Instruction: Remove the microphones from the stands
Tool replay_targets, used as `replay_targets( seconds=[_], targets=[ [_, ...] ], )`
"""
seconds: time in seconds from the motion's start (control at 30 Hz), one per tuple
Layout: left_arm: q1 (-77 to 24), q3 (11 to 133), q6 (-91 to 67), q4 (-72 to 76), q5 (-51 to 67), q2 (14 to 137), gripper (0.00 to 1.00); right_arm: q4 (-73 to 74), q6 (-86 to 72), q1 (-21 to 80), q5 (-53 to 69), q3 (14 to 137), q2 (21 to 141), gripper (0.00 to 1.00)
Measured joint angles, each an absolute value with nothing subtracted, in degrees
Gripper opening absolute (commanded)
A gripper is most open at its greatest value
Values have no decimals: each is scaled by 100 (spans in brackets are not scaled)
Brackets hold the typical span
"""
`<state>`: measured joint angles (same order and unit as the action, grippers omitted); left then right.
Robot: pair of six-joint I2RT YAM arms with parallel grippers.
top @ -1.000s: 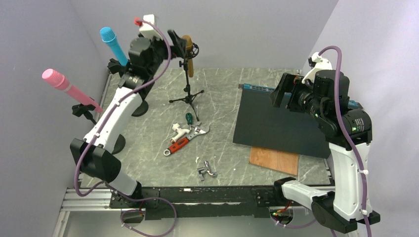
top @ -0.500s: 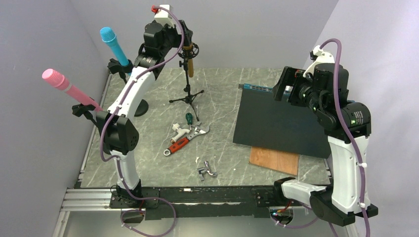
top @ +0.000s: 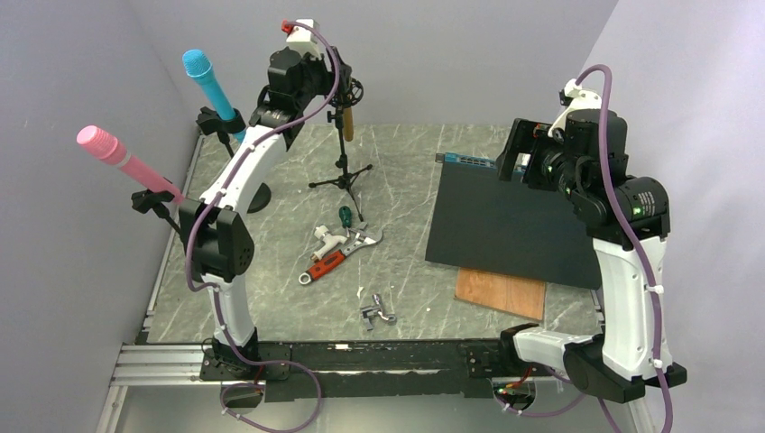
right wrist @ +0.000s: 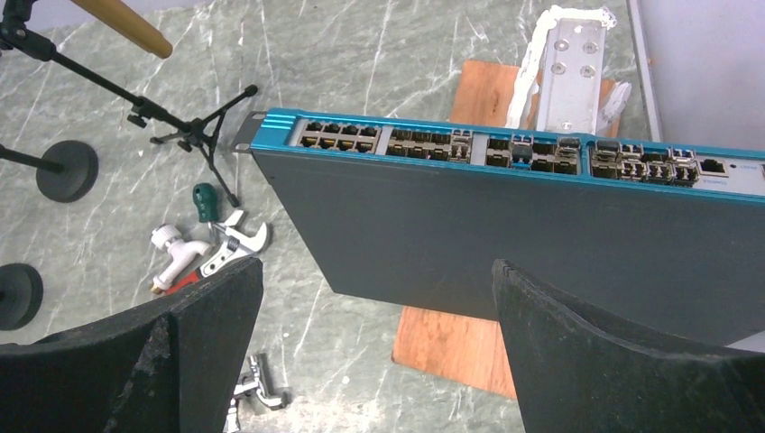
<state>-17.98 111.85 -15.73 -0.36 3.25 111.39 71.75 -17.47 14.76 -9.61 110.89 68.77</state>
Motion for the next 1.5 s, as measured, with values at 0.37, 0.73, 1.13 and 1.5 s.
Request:
replay_targets(
  seconds=[0.37, 0.73, 1.13, 1.5],
  targets=[
    [-1826, 11187, -1562, -93, 305, 11159, 72, 7194, -1737, 1476, -1020, 11093, 6838, 100],
    [-1848, 11181, -1559, -224, 228, 11159, 82, 7196, -1691, 1476, -1015, 11168, 6770, 100],
    [-1850, 11177, -1621, -410, 237, 11174, 59, 7196, -1669, 1476, -993, 11255, 6696, 100],
    [-1857, 11504, -1680, -639, 519, 11279, 27, 7194, -1693, 1476, -982, 11255, 6576, 100]
  ],
)
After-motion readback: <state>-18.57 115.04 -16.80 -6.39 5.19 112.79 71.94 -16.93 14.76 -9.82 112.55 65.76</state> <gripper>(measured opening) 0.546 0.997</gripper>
